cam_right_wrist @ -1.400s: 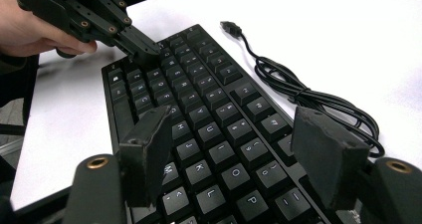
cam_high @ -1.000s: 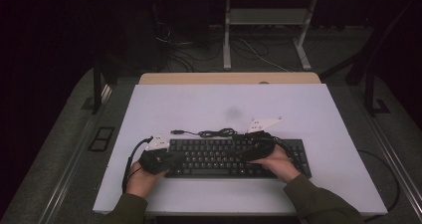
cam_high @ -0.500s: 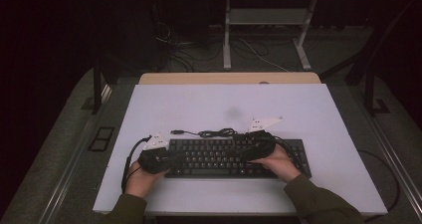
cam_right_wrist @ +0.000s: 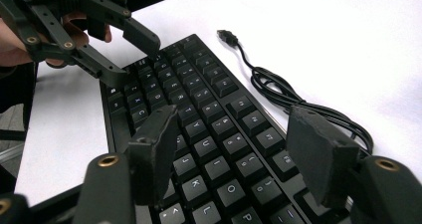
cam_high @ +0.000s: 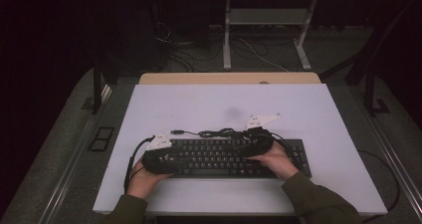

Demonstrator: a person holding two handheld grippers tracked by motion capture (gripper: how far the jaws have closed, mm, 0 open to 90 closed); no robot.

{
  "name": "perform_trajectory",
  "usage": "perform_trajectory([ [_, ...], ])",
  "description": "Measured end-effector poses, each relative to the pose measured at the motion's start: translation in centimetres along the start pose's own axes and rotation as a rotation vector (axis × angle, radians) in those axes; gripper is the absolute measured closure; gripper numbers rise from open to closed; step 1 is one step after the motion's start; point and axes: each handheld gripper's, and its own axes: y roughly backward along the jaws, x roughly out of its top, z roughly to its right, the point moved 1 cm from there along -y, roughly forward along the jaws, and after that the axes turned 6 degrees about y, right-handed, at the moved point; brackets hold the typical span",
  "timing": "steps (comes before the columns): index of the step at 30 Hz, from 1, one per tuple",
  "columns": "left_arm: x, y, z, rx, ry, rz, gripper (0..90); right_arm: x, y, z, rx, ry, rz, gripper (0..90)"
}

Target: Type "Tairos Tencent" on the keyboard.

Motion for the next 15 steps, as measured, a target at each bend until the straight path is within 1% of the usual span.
perform_trajectory([
  [4, 0.02, -0.19, 0.20, -0.006, -0.002, 0.007, 34.6, 0.18, -0.32, -0.09, 0.004, 0.004, -0.011, 40.1],
  [5, 0.01, -0.25, 0.24, -0.010, -0.003, 0.006, 32.0, 0.27, -0.47, -0.07, 0.005, 0.006, -0.011, 42.2],
  [6, 0.01, -0.31, 0.27, -0.010, -0.002, 0.007, 32.0, 0.27, -0.47, -0.07, 0.005, 0.006, -0.011, 42.2],
  [7, 0.01, -0.37, 0.32, -0.010, 0.001, 0.007, 29.1, 0.30, -0.60, -0.01, 0.007, 0.008, -0.015, 44.0],
  [8, 0.03, -0.40, 0.32, -0.011, -0.003, 0.004, 29.1, 0.30, -0.60, -0.01, 0.007, 0.008, -0.015, 44.0],
  [10, 0.01, -0.53, 0.40, -0.013, 0.001, 0.008, 25.6, 0.32, -0.74, 0.00, 0.010, 0.004, -0.022, 46.2],
  [11, -0.01, -0.58, 0.41, -0.015, 0.000, 0.007, 24.1, 0.30, -0.82, 0.02, 0.009, 0.009, -0.022, 47.6],
  [12, -0.02, -0.66, 0.44, -0.015, 0.003, 0.006, 19.7, 0.31, -0.92, 0.01, 0.011, 0.010, -0.030, 50.9],
  [13, -0.04, -0.74, 0.47, -0.012, 0.005, 0.004, 19.7, 0.31, -0.92, 0.01, 0.011, 0.010, -0.030, 50.9],
  [15, -0.07, -0.85, 0.52, -0.008, 0.005, 0.004, 16.4, 0.29, -1.01, -0.02, 0.012, 0.009, -0.037, 54.7],
])
